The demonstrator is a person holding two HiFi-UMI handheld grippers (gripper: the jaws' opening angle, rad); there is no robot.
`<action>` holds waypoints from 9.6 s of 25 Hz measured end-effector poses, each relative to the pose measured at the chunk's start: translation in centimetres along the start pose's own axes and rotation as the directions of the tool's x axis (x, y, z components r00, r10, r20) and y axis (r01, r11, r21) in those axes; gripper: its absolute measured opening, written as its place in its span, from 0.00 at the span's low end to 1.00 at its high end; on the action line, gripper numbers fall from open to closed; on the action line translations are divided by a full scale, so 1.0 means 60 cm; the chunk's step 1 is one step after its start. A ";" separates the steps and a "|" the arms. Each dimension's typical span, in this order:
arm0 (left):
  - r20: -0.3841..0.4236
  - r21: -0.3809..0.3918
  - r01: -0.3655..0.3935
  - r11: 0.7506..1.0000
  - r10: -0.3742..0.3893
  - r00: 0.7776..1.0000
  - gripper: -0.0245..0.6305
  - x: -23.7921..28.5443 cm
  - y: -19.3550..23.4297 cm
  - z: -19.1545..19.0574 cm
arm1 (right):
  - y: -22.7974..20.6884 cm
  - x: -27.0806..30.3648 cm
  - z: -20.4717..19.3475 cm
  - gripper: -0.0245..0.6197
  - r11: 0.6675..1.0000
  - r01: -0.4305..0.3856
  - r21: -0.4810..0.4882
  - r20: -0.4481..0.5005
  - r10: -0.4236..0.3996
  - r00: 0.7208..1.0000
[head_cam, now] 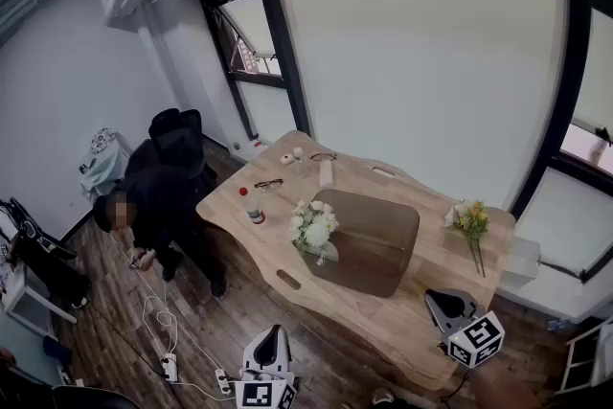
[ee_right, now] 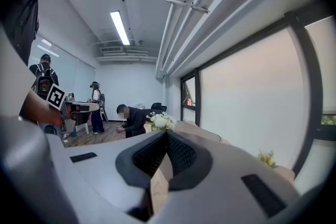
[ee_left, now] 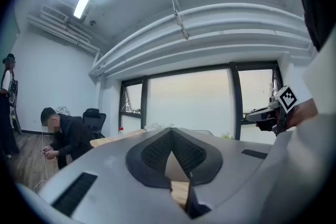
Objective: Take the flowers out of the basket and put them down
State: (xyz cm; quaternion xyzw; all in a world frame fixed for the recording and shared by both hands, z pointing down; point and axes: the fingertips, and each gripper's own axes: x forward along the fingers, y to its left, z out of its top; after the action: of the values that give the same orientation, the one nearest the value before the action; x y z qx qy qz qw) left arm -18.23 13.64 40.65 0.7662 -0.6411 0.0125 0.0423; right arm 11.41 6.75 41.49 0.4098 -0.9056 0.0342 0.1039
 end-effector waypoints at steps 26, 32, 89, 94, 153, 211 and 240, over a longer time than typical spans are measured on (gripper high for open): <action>-0.007 0.024 -0.091 0.996 0.091 0.996 0.04 0.037 -0.020 -0.008 | -0.047 0.043 -0.024 0.07 0.996 -0.090 0.031 0.003 0.089 0.996; 0.008 0.031 -0.051 0.998 0.051 0.999 0.04 0.084 0.028 -0.011 | -0.041 0.090 -0.017 0.07 0.998 -0.057 0.036 0.001 0.057 0.998; -0.044 0.039 0.142 0.989 -0.140 0.989 0.04 0.477 0.273 -0.004 | -0.130 0.549 0.074 0.07 1.000 -0.008 0.017 0.047 0.008 0.999; -0.060 0.039 0.140 0.989 -0.137 0.989 0.04 0.492 0.272 -0.014 | -0.134 0.579 0.045 0.07 0.999 -0.040 0.018 0.012 0.040 0.999; -0.034 0.052 0.023 0.998 -0.022 0.999 0.04 0.460 0.350 0.018 | 0.093 0.688 -0.135 0.47 0.829 -0.559 -0.007 -0.175 0.550 0.817; 0.080 0.065 0.463 0.884 -0.467 0.880 0.04 0.531 0.058 0.099 | -0.187 0.379 0.082 0.47 0.983 0.183 -0.023 -0.109 -0.185 0.977; 0.050 0.075 0.673 0.735 -0.677 0.734 0.04 0.549 -0.146 0.077 | -0.273 0.160 0.096 0.47 0.895 0.446 0.007 -0.069 -0.445 0.893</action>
State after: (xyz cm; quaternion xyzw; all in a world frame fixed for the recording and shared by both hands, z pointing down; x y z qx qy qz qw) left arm -3.92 -17.56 38.03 0.9473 -0.3200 -0.0156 0.0005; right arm 16.60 -12.02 37.56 0.6062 -0.7833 0.0333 0.1337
